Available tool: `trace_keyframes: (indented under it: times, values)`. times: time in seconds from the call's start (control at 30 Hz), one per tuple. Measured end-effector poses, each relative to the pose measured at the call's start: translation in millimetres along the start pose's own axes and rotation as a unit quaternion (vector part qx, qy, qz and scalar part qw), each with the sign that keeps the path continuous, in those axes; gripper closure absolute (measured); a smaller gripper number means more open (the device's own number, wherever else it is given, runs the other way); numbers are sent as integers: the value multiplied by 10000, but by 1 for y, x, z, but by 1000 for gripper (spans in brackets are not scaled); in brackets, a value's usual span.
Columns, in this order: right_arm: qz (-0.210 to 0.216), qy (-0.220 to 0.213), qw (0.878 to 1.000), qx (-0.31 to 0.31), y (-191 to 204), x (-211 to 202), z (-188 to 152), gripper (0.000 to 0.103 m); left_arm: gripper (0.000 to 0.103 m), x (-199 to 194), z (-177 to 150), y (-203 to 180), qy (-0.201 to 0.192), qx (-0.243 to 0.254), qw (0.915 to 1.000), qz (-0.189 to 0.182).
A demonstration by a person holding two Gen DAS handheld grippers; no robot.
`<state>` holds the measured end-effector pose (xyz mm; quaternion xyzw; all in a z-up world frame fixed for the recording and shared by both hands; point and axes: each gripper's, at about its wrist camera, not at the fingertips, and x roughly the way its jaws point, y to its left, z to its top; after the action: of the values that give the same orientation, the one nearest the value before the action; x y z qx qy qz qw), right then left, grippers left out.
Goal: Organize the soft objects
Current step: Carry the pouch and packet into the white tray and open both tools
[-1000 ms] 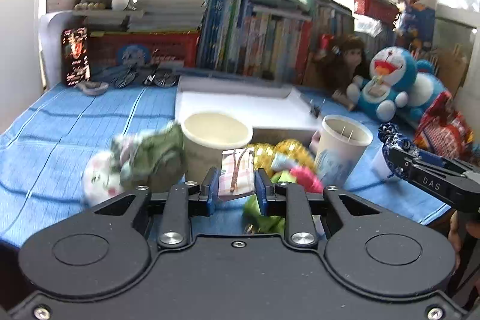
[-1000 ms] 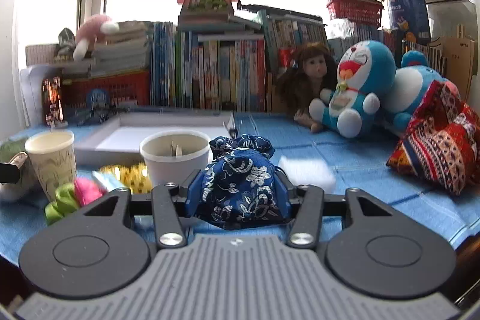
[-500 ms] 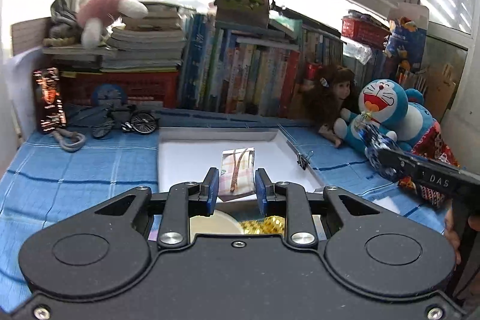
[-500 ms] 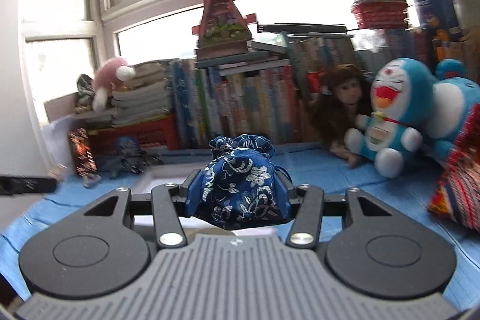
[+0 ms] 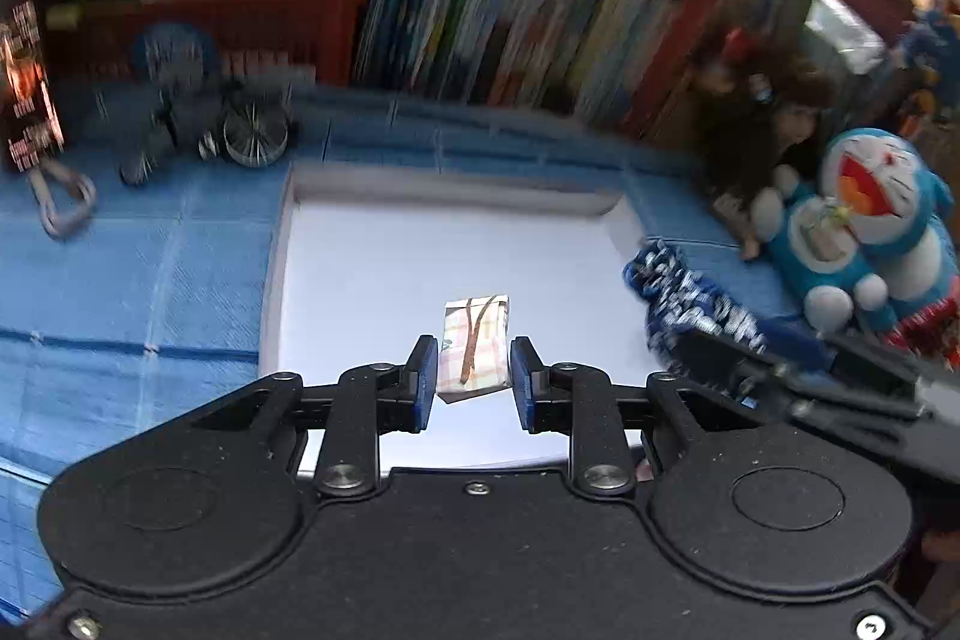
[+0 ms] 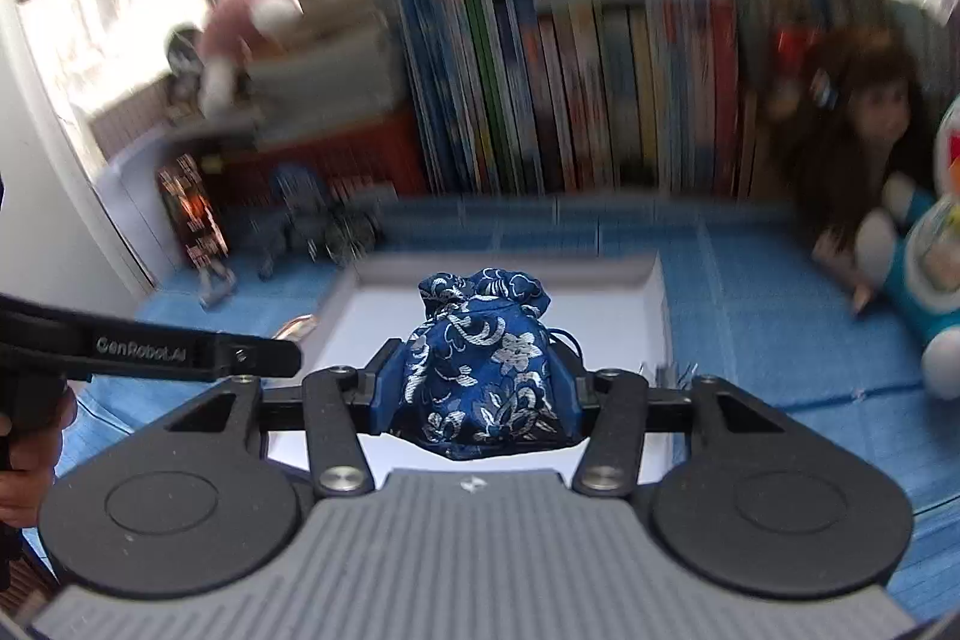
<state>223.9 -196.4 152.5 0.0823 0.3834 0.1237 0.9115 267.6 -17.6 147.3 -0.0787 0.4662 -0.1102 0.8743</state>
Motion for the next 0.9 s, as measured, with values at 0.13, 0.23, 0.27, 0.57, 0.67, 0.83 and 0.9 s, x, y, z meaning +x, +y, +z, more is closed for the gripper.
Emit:
trace_keyframes:
  times: [0.13, 0.23, 0.27, 0.57, 0.67, 0.83, 0.9]
  values:
    - [-99, 406, 9989, 220, -10, 37, 1, 48, 79, 44, 9, 4, 255, -125, 9996, 43]
    - [-183, 583, 9976, 338, -15, 54, 2, 48, 79, 70, 11, 6, 461, -263, 9986, -24]
    - [-213, 645, 9970, 372, -17, 59, 1, 48, 79, 76, 10, 6, 520, -277, 9983, -14]
    - [-330, 1073, 9926, 467, -25, 89, -1, 46, 78, 116, 11, 7, 873, -310, 9955, 202]
    - [-361, 1153, 9915, 478, -26, 93, 0, 46, 78, 120, 9, 9, 953, -346, 9946, 216]
    - [-405, 1214, 9908, 449, -25, 97, 0, 44, 79, 126, 6, 13, 1040, -353, 9936, 265]
    - [-405, 1236, 9904, 465, -25, 98, 1, 43, 78, 127, 5, 14, 1063, -365, 9933, 265]
